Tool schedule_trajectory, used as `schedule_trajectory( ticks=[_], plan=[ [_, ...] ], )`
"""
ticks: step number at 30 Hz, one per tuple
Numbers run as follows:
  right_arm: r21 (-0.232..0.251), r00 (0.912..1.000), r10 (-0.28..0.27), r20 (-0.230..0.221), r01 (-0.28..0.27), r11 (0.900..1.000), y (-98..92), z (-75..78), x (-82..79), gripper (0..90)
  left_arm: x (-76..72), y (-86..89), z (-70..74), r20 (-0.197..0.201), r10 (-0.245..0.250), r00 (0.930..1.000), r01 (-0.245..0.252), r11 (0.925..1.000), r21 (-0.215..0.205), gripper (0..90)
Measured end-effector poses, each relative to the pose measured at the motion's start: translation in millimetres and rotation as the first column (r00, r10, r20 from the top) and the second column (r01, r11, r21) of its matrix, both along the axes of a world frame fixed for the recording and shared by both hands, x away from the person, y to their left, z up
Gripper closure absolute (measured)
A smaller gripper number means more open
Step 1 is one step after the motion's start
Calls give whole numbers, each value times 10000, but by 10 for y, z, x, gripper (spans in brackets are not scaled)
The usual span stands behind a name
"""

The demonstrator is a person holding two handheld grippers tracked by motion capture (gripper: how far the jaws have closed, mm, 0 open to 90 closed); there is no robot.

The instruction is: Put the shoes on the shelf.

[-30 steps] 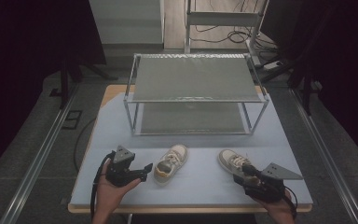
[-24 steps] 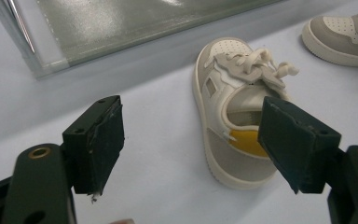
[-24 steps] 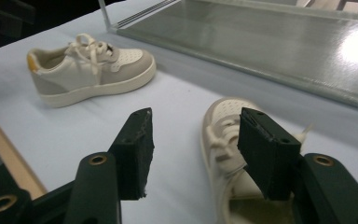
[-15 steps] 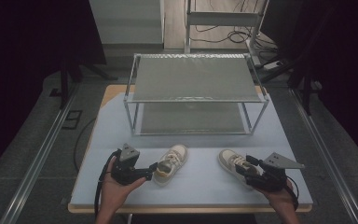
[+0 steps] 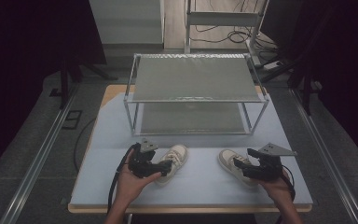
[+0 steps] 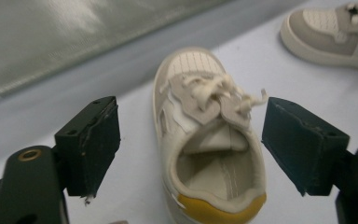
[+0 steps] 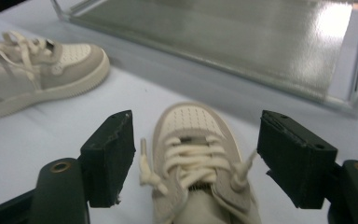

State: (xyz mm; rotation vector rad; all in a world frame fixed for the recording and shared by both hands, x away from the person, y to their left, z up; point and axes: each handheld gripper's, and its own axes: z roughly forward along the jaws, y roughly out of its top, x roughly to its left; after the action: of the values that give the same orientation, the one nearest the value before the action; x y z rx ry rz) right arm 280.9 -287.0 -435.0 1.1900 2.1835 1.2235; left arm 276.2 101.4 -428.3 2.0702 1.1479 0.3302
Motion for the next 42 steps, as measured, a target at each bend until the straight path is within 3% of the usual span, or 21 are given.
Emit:
schedule_trajectory(
  ticks=[20,26,30,33,40,42],
  plan=[
    [-690,9954,-254,-925,191,9974,-11,-237,47,184,176,-304,-271,-935,-45,9956,152,9933,1142,143],
    [-826,9887,-184,-1487,61,9966,-11,-327,78,170,198,-342,-349,-1211,-108,9926,273,9904,1355,140],
    [-955,9858,-174,-1669,14,9954,2,-370,86,176,210,-359,-397,-1260,85,9920,91,9904,1381,142],
    [-1252,9821,-131,-1880,-107,9921,29,-446,98,231,225,-356,-427,-1370,96,9905,93,9906,1365,152],
    [-1227,9832,-3,-1823,-224,9922,22,-464,100,240,228,-359,-458,-1490,-122,9888,333,9896,1398,206],
    [-1242,9833,15,-1821,-245,9920,21,-462,100,244,217,-366,-464,-1385,-10,9904,192,9913,1303,219]
  ],
)
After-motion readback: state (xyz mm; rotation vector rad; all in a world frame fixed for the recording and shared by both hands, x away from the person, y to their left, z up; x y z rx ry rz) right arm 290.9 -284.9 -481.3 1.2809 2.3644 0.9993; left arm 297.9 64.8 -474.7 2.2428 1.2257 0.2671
